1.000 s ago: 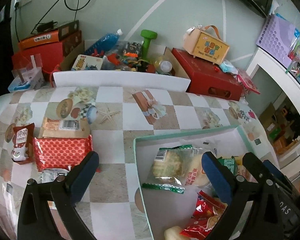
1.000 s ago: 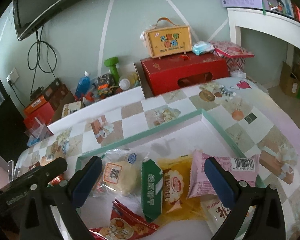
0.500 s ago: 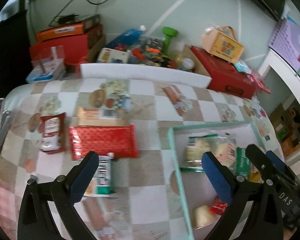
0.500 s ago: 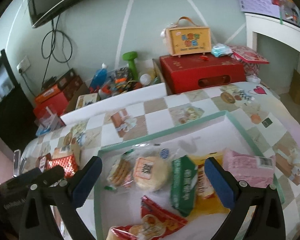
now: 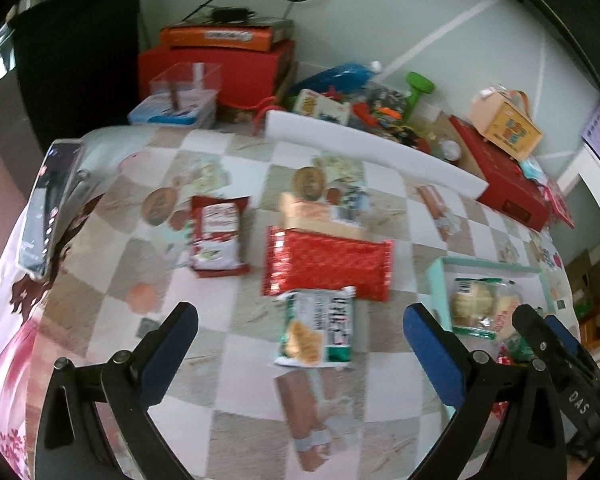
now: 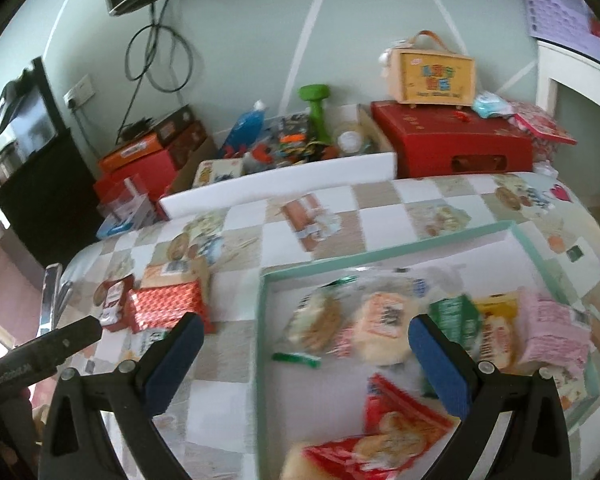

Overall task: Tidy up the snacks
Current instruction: 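Move both open tools toward the milk biscuit bag and cracker packet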

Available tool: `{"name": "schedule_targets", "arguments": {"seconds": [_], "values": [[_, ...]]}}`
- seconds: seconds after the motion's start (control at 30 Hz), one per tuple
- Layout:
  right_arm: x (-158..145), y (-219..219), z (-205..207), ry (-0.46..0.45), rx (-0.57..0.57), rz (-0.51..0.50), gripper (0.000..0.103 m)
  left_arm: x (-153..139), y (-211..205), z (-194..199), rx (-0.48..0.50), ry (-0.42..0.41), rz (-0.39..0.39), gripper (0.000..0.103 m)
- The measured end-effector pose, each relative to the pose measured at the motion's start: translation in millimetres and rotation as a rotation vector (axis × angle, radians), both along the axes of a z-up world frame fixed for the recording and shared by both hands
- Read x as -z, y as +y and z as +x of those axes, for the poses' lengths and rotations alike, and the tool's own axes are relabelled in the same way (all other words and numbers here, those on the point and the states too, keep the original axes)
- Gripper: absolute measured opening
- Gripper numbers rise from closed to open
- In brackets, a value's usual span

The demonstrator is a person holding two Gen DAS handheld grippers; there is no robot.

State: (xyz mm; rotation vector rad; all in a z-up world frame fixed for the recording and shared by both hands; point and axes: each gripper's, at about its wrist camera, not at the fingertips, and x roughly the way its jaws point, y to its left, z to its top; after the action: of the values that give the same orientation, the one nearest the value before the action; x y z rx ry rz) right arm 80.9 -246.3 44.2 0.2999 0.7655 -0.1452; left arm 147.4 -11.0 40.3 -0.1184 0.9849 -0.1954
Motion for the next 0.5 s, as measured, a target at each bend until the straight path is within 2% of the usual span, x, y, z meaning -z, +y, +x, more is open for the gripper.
{"name": "schedule_targets", "arguments": {"seconds": [0.3, 0.5], "values": [[8, 55, 14, 0.033, -0.119, -0.033, 0.103, 17, 35, 12, -0.050, 0.043, -0.028, 0.102], [15, 75, 25, 0.060, -0.152, -0.058, 0.103, 28, 52, 25, -0.082, 0.084, -0.029, 0.102]]}}
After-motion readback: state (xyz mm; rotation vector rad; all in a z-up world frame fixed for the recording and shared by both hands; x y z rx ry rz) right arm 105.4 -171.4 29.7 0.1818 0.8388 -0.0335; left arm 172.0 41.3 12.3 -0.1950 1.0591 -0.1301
